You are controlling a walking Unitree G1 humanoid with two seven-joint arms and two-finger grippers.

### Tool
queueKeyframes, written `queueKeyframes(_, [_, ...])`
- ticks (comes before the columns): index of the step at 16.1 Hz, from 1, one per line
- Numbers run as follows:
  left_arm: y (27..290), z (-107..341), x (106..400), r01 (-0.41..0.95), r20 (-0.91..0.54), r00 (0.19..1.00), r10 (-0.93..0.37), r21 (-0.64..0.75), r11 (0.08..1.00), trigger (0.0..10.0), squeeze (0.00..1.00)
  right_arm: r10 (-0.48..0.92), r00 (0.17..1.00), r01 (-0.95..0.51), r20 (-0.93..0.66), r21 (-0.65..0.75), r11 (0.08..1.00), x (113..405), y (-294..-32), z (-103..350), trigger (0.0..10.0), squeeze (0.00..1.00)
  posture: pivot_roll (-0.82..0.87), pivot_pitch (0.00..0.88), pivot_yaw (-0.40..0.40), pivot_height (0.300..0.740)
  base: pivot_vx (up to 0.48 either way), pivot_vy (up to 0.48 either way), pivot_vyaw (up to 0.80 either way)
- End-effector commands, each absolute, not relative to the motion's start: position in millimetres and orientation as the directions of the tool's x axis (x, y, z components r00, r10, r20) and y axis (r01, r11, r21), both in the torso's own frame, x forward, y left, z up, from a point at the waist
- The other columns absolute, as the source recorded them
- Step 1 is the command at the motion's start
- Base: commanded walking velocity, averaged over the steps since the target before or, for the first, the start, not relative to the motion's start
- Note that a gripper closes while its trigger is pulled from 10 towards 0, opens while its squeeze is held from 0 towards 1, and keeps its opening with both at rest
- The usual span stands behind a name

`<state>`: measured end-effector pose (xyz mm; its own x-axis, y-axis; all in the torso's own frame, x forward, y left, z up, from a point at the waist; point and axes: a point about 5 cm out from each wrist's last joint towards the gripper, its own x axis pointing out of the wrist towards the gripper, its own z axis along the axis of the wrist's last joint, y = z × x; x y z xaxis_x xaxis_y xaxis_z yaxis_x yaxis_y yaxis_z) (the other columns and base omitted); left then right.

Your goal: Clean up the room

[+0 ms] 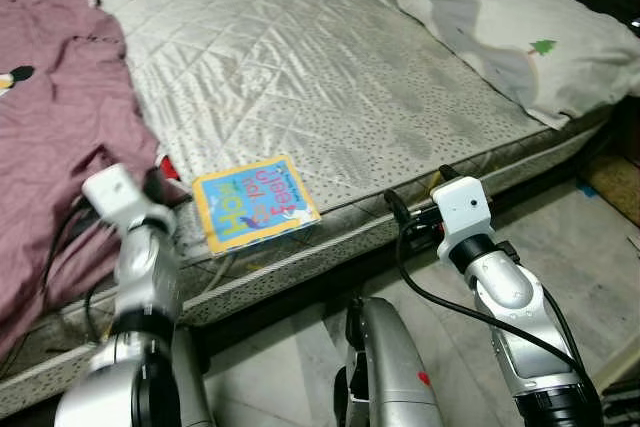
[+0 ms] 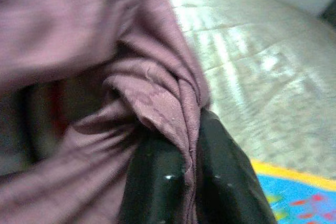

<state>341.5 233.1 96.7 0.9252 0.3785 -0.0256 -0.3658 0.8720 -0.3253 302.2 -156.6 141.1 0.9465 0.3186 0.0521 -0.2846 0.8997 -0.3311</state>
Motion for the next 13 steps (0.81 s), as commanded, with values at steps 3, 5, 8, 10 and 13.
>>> queueKeyframes(3, [242.3,80.3,322.4,-0.480,-0.068,0.874,0.481,-0.278,0.832,10.0,1.00,0.307,0.950,-0.272,0.058,-0.330,0.904,300.5,-160.6,141.2,10.0,0.00,-0.13,0.128,-0.082,0.515,0.000,0.000,0.00])
queueKeyframes(5, [252.4,71.7,306.6,-0.560,-0.107,0.827,0.552,-0.236,0.794,10.0,1.00,0.310,0.949,-0.275,0.054,-0.333,0.902,301.4,-161.2,141.0,10.0,0.00,-0.12,0.129,-0.082,0.515,0.000,0.000,0.00])
queueKeyframes(8, [259.1,79.5,285.5,-0.622,-0.047,0.780,0.624,-0.167,0.765,10.0,1.00,0.308,0.950,-0.274,0.052,-0.336,0.901,302.7,-163.1,141.1,10.0,0.00,-0.12,0.130,-0.079,0.515,0.000,0.000,0.00])
queueKeyframes(10, [261.4,86.2,271.9,-0.646,-0.006,0.759,0.651,-0.122,0.753,10.0,1.00,0.307,0.950,-0.274,0.051,-0.335,0.902,301.8,-163.4,140.3,10.0,0.00,-0.12,0.130,-0.079,0.515,0.000,0.000,0.00])
queueKeyframes(13, [257.0,114.4,276.0,-0.599,0.142,0.789,0.598,-0.034,0.800,10.0,1.00,0.306,0.951,-0.272,0.052,-0.333,0.903,302.4,-163.0,139.8,10.0,0.00,-0.11,0.126,-0.074,0.515,0.000,0.000,0.00])
